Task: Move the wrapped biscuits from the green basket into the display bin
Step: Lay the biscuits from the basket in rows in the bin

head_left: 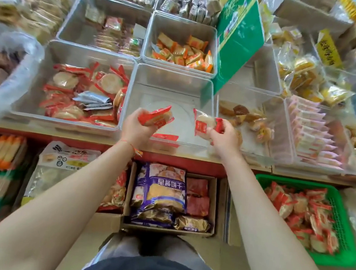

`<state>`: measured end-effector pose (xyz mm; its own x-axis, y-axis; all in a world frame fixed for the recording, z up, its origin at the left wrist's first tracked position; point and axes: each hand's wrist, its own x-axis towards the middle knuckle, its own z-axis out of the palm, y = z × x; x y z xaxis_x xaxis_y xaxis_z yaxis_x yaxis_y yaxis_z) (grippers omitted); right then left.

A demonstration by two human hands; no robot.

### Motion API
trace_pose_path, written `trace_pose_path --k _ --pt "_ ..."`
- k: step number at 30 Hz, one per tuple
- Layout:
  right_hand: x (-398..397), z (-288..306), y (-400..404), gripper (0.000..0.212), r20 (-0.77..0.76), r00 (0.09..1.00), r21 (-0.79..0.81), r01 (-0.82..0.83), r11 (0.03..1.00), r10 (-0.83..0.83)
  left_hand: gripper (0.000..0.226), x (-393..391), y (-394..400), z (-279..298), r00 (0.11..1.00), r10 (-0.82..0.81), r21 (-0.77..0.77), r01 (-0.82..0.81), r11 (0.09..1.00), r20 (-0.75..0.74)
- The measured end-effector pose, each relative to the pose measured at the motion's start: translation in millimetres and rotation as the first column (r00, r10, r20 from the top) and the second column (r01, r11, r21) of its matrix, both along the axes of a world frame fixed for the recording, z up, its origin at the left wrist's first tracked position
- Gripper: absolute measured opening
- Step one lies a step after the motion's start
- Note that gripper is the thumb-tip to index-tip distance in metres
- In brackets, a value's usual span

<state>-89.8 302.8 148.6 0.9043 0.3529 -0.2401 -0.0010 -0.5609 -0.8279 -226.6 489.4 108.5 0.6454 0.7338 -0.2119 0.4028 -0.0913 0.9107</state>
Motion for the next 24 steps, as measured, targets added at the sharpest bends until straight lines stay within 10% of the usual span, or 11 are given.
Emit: trace_pose_path --k 4,9,15,24 --pt "18.5 -12.1 33.1 0.027 0.288 0.854 -0.431 -0.288 0.855 0.433 0.019 14.1 11.0 -13.9 0.987 -0.031 0.230 0.067 0.971 -0.160" --pt "25.1 -19.6 60.7 0.027 0.142 0.645 -0.843 -0.319 0.433 0.751 0.013 34.7 10.3 -29.6 0.970 -0.090 0.312 0.160 0.937 -0.228" --pt "27.3 -42.5 81.1 0.036 -0.275 0.642 -0.802 -0.564 0.197 0.716 0.015 42.9 1.3 -47.2 0.953 -0.133 0.281 0.211 0.936 -0.271" --pt "45.9 -60.4 80.7 0.041 -0.545 0.584 -0.625 -0.761 0.173 0.602 0.017 48.2 3.8 -52.9 0.924 -0.078 0.243 0.179 0.953 -0.373"
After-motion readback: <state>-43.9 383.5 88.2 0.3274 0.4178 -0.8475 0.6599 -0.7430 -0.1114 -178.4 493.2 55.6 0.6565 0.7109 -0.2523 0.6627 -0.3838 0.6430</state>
